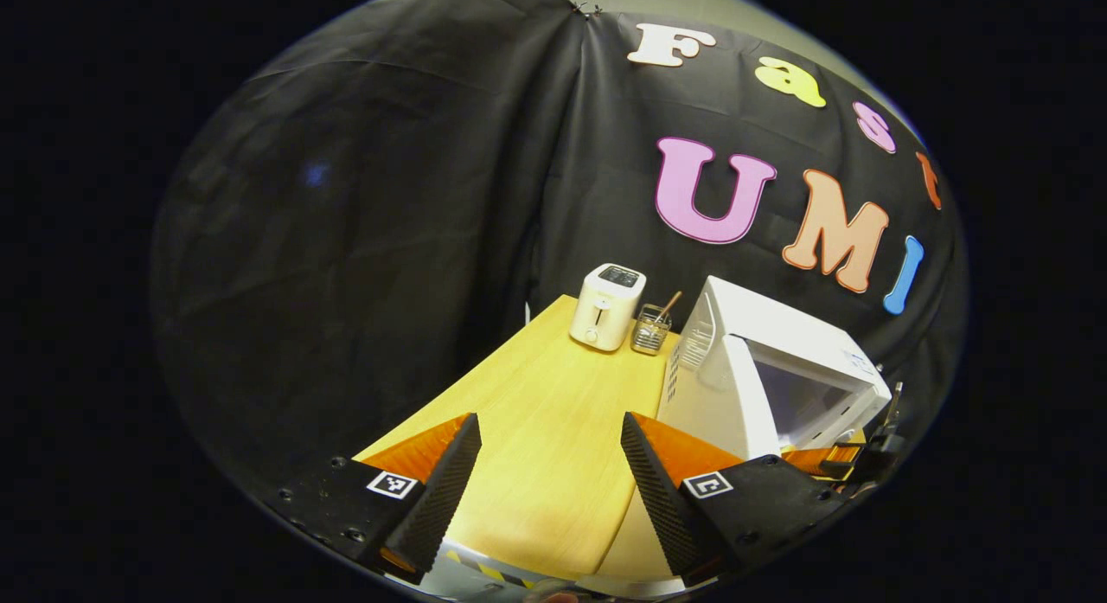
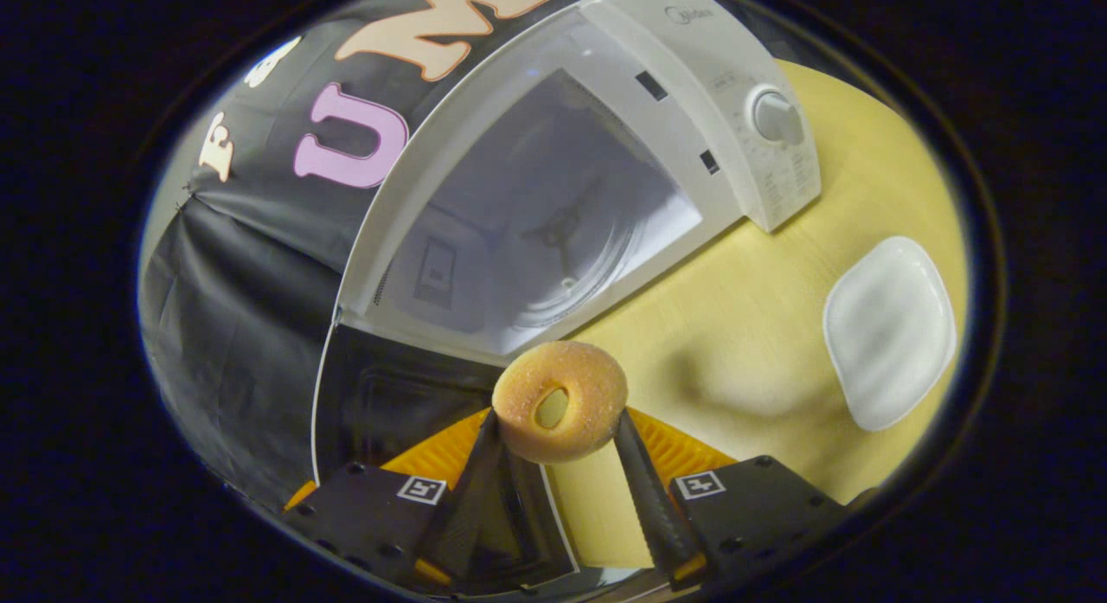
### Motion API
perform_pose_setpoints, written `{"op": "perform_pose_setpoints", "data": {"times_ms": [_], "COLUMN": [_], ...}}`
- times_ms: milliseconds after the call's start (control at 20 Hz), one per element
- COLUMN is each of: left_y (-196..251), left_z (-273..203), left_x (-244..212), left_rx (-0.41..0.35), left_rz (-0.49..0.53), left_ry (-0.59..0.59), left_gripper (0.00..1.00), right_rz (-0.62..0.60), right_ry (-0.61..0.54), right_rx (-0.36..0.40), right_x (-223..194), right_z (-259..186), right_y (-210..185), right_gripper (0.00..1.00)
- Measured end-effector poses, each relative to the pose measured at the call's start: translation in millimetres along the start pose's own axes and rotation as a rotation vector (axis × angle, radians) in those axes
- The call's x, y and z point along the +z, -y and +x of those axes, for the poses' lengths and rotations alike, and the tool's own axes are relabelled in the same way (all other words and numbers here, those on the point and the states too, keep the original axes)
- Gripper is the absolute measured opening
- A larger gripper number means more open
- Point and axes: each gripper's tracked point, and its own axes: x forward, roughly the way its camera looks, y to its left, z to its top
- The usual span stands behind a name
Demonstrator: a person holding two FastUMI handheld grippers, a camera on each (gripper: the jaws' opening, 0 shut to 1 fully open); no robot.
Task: Open the microwave oven with the left hand, put the food in, and close the microwave oven.
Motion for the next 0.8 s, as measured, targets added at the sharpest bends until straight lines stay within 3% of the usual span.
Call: {"op": "perform_pose_setpoints", "data": {"times_ms": [300,400,450,550,600,650,700,800], "left_y": [-17.4,-16.9,-16.8,-17.4,-18.1,-19.7,-20.7,-24.6], "left_z": [2.5,3.8,4.7,4.7,5.1,4.6,5.1,4.8], "left_x": [-12.8,-17.8,-19.6,-21.7,-22.7,-24.0,-27.3,-34.4], "left_rx": [0.04,0.034,0.032,0.031,0.033,0.034,0.034,0.037], "left_rz": [-0.013,-0.009,-0.004,0.009,0.015,0.017,0.017,0.015], "left_ry": [-0.047,-0.063,-0.07,-0.075,-0.078,-0.083,-0.091,-0.114], "left_gripper": [0.96,0.96,0.96,0.96,0.96,0.96,0.96,0.96], "right_rz": [0.076,0.1,0.117,0.149,0.154,0.151,0.147,0.134], "right_ry": [0.18,0.231,0.246,0.272,0.292,0.308,0.319,0.343], "right_rx": [-0.025,-0.035,-0.042,-0.052,-0.056,-0.065,-0.074,-0.089], "right_x": [43.6,55.0,58.5,66.0,71.0,75.7,79.9,87.6], "right_z": [28.4,38.7,44.0,54.5,58.4,63.4,68.5,76.1], "right_y": [-13.4,-15.5,-17.1,-20.5,-22.2,-23.4,-23.6,-25.6], "right_gripper": [0.8,0.75,0.81,0.81,0.74,0.74,0.82,0.82]}}
